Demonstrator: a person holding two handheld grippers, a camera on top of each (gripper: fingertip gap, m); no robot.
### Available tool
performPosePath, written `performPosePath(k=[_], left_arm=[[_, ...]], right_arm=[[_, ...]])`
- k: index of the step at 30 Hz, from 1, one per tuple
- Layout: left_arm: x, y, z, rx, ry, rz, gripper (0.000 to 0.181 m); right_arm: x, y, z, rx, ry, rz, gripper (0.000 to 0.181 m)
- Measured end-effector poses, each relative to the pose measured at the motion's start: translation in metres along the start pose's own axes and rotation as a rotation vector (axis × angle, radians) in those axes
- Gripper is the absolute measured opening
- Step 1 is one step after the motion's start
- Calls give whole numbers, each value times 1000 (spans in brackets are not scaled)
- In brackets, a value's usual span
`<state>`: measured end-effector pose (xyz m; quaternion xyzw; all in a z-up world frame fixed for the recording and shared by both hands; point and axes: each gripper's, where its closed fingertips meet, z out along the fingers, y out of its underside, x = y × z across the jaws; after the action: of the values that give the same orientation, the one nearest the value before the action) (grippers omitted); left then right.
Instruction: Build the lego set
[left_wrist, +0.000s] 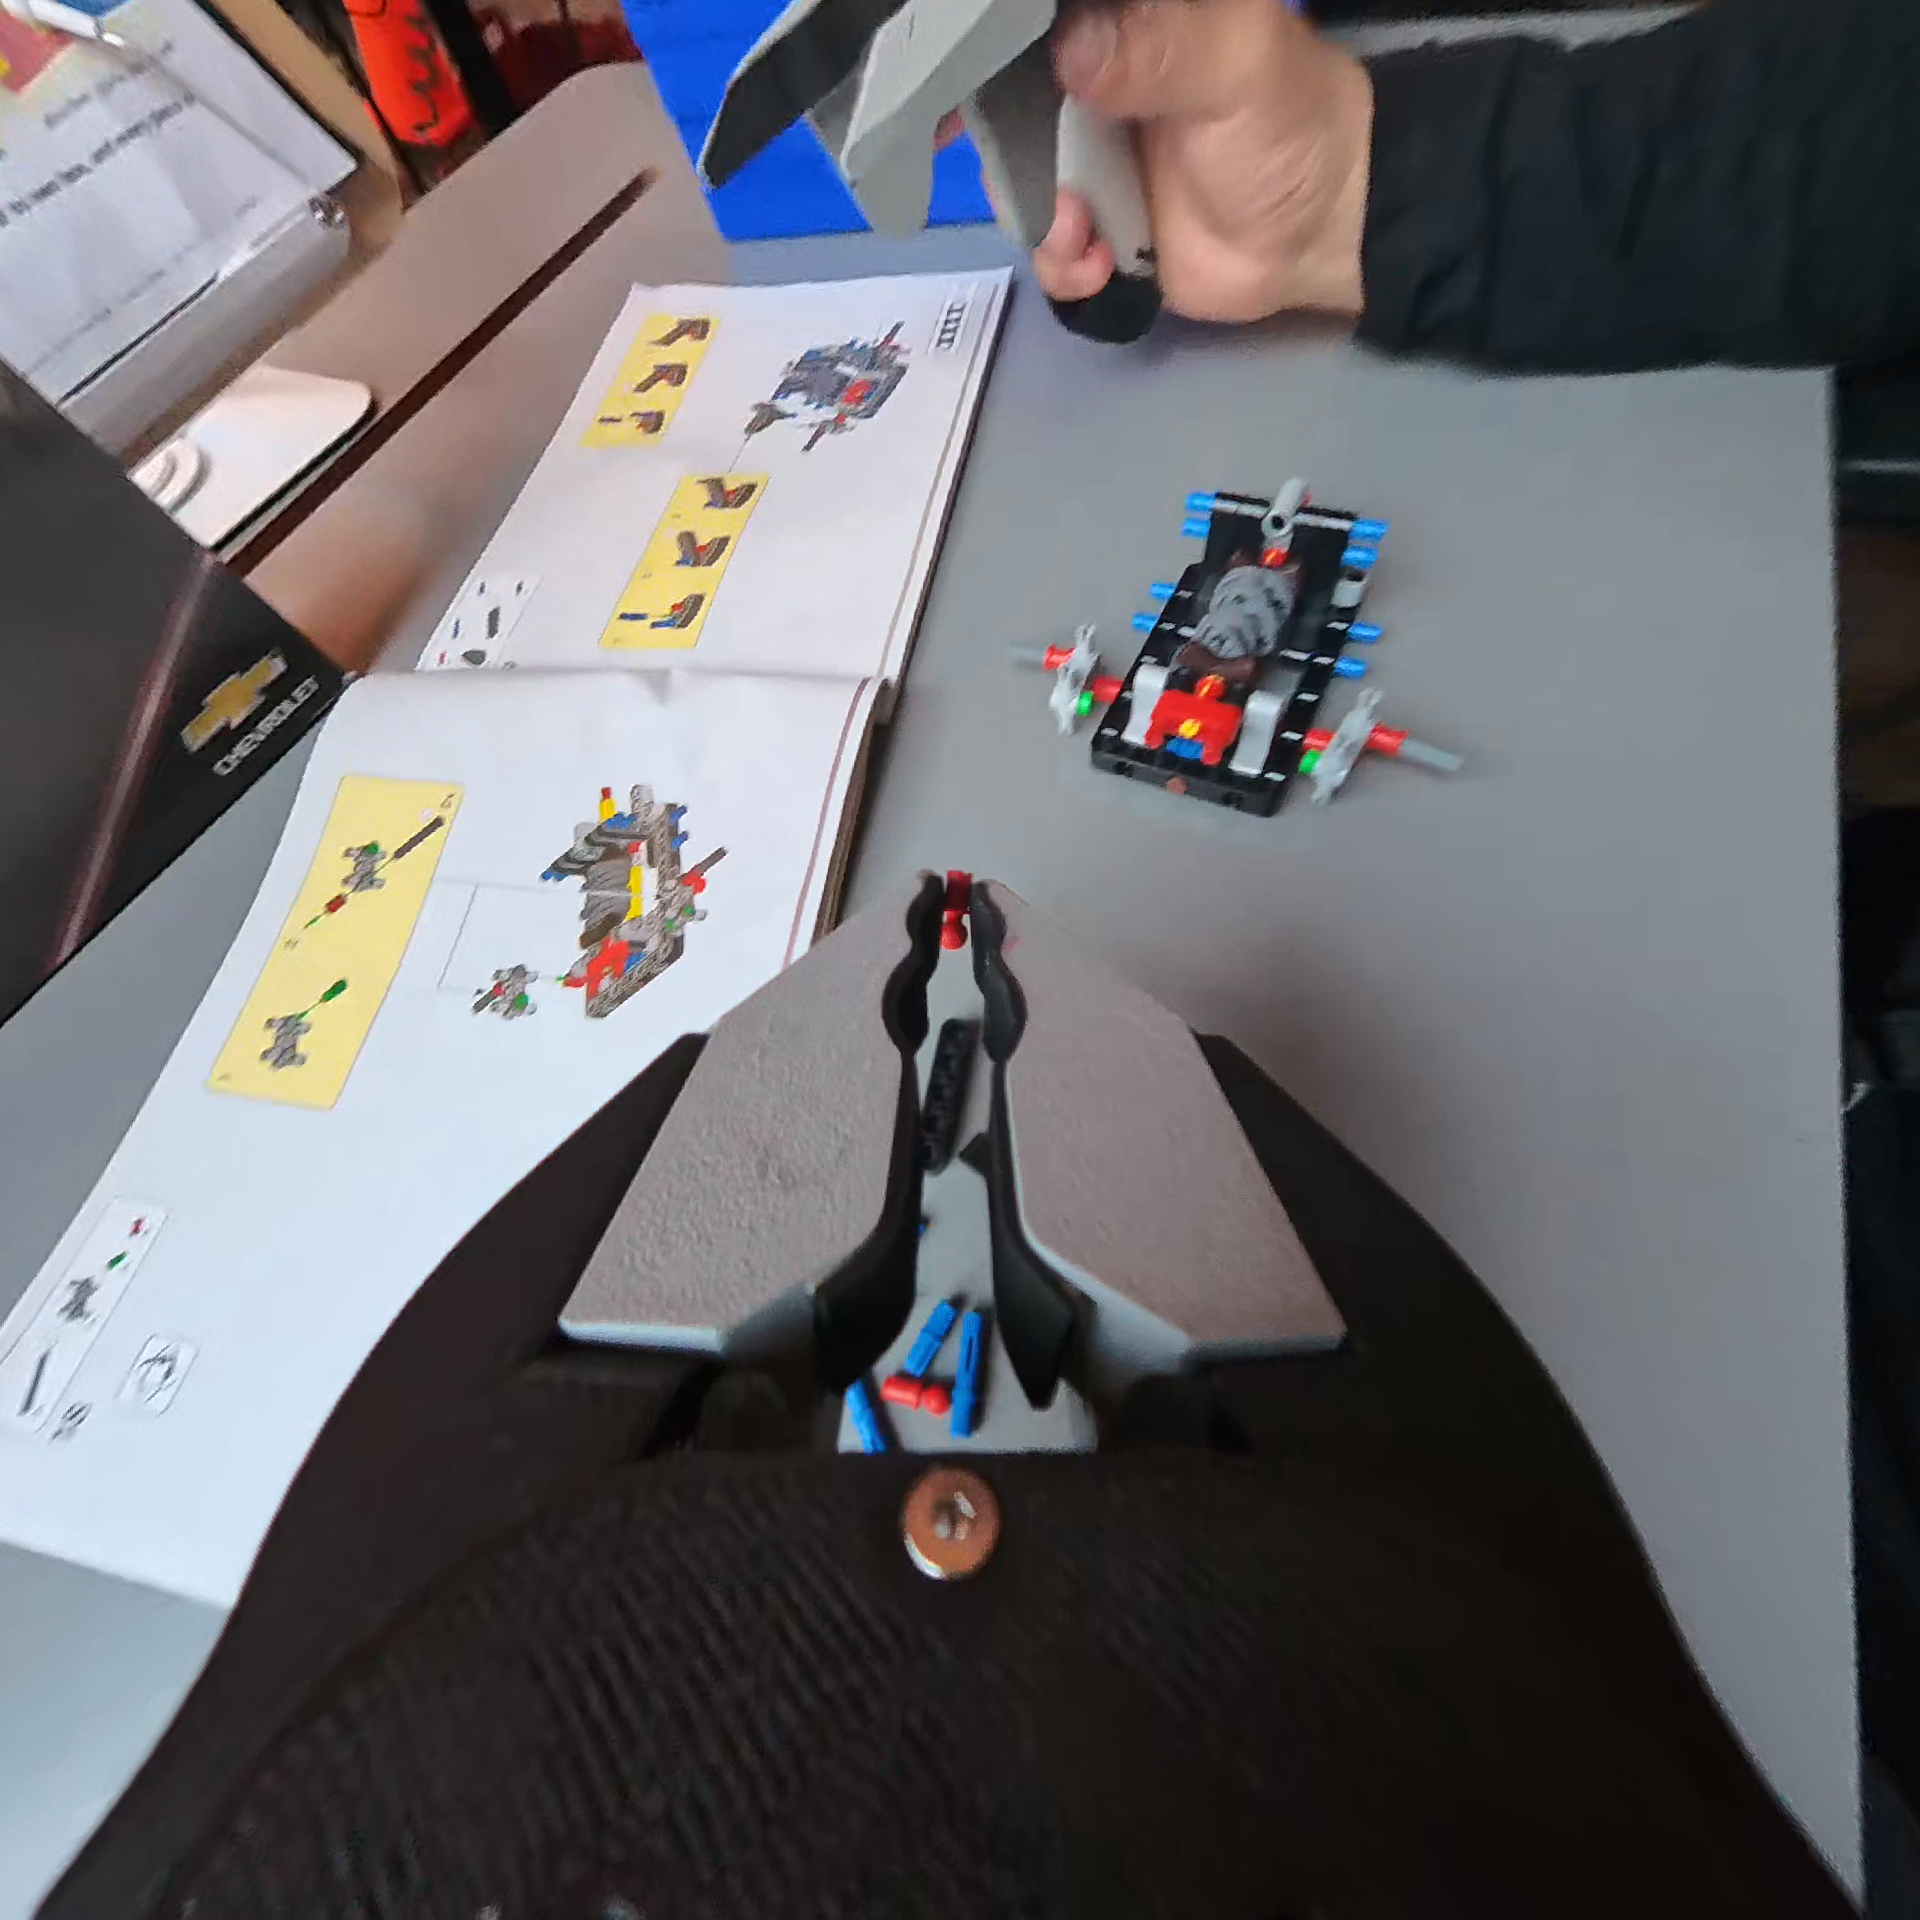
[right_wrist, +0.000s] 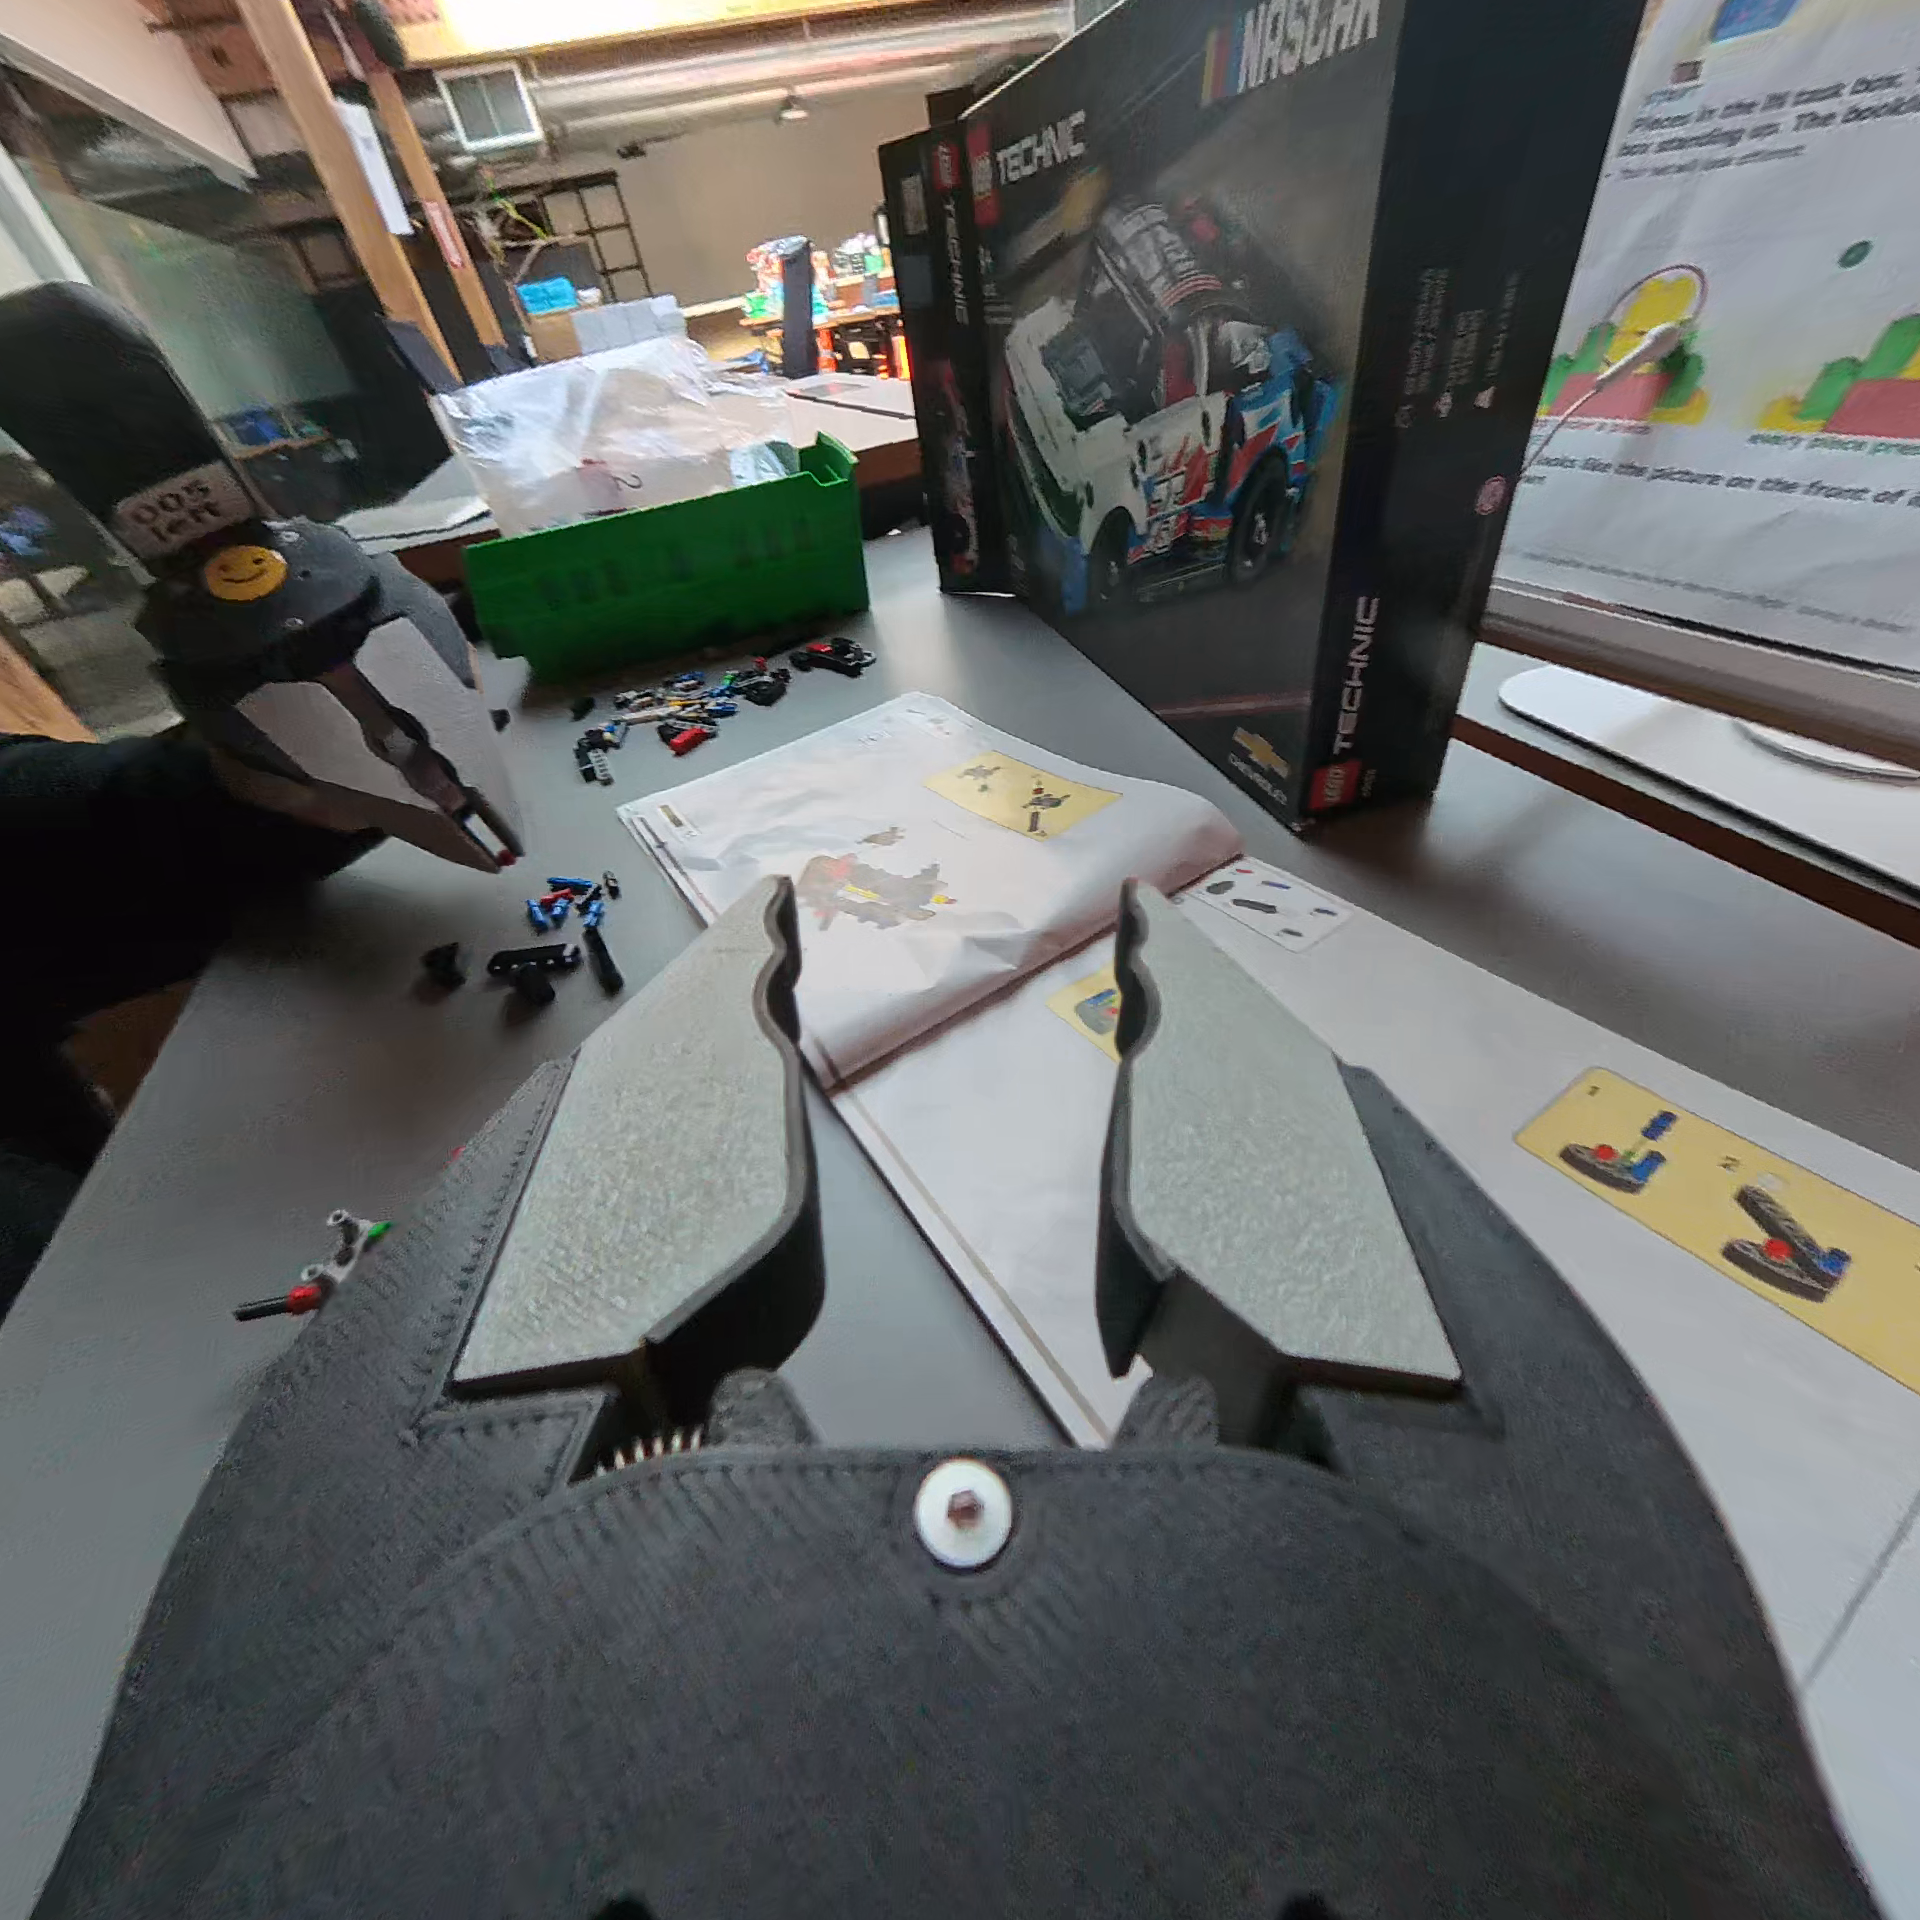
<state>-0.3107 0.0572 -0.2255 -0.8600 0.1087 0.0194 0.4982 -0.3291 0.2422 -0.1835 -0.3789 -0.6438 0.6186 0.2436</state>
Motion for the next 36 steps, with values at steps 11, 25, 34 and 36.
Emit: performPosePath(k=[11,25,34,36], left_arm=[[1,1,5,-19,-33,36,2],[25,-33,3,20,-105,231,2],[-2,32,22,-378,-112,91,2],[-11,43,17,-439,-130,49,3]], right_arm=[[-58,6,25,-98,-193,-25,41],[-163,16,69,-191,-449,44,26],[-79,-1,38,-76,-180,26,28],[-58,2,30,-85,-105,6,27]])
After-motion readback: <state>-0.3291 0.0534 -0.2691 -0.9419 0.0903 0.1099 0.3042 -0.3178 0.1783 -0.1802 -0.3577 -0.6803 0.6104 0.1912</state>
